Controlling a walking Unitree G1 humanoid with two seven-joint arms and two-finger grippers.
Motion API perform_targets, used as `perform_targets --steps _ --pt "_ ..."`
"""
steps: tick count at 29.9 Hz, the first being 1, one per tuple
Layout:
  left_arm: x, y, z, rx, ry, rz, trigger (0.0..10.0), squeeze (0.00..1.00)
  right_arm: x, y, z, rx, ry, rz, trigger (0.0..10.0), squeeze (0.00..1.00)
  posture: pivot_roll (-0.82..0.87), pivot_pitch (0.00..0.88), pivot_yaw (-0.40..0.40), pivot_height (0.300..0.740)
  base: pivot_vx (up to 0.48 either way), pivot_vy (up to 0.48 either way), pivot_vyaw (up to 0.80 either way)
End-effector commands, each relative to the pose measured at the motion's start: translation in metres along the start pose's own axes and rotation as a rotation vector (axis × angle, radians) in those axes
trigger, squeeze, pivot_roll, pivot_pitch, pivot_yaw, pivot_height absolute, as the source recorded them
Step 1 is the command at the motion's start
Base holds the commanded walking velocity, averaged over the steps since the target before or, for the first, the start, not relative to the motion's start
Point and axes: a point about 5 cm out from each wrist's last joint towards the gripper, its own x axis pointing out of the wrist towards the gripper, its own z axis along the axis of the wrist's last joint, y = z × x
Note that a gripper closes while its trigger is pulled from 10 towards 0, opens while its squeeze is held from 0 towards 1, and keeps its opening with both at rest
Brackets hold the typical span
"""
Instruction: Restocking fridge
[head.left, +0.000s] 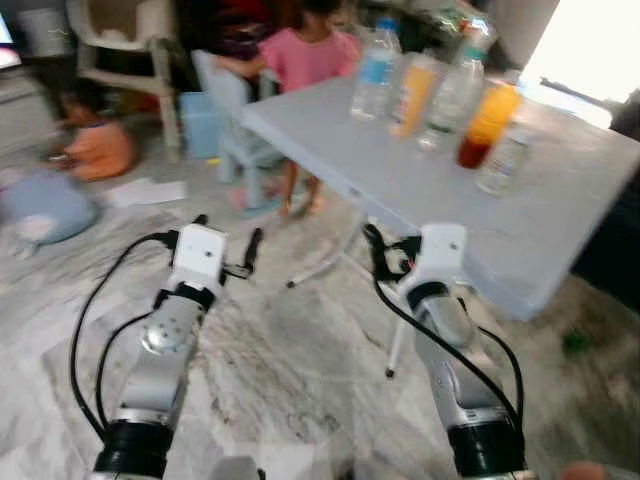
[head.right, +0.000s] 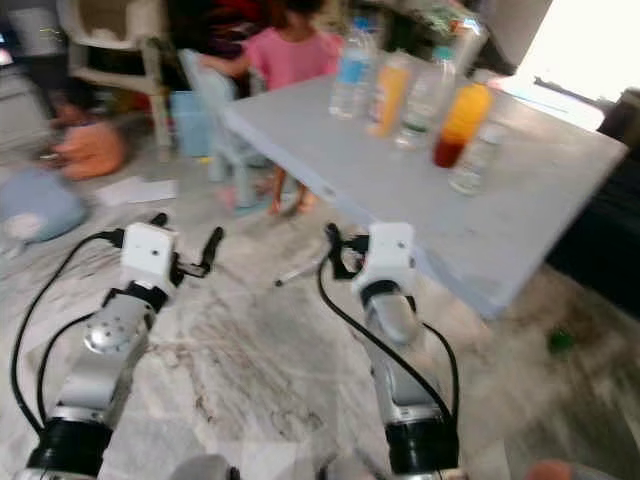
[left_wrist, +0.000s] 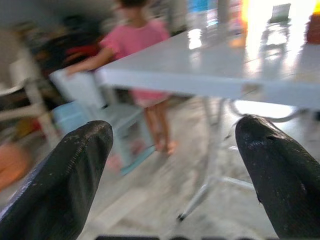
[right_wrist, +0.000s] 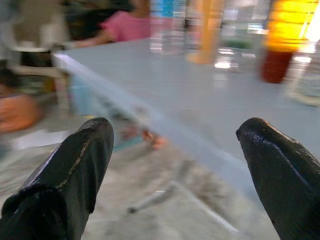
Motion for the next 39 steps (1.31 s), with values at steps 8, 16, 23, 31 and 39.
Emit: perform_targets --steps 8,16,23,31,39 --pt "0.007 -0.025 0.002 -0.036 -0.016 -0.054 10.0 0.00 -0.002 -0.023 0.005 -0.057 -0.026 -0.058 10.0 0.00 0.04 0.000 -0.066 0.740 0.411 0.175 -0.80" --pt "0.009 -0.024 0.005 -0.033 -0.033 -0.051 10.0 0.00 0.000 -0.021 0.006 -0.054 -0.033 -0.056 10.0 0.00 0.06 0.000 -0.062 0.740 0.420 0.000 -0.16" --pt "0.014 -0.024 0.008 -0.073 -0.030 -0.024 10.0 0.00 -0.001 -0.018 0.009 -0.068 -0.060 -0.031 10.0 0.00 0.06 0.000 -0.061 0.740 0.395 0.166 0.00" --pt "0.014 -0.020 0.006 -0.053 -0.024 -0.021 10.0 0.00 -0.002 -0.023 0.004 -0.079 -0.030 -0.050 10.0 0.00 0.05 0.000 -0.059 0.740 0.000 0.450 0.00" --pt "0.015 -0.023 0.006 -0.060 -0.025 -0.009 10.0 0.00 0.000 -0.017 0.003 -0.163 -0.032 -0.069 10.0 0.00 0.05 0.000 -0.064 0.740 0.000 0.459 0.00"
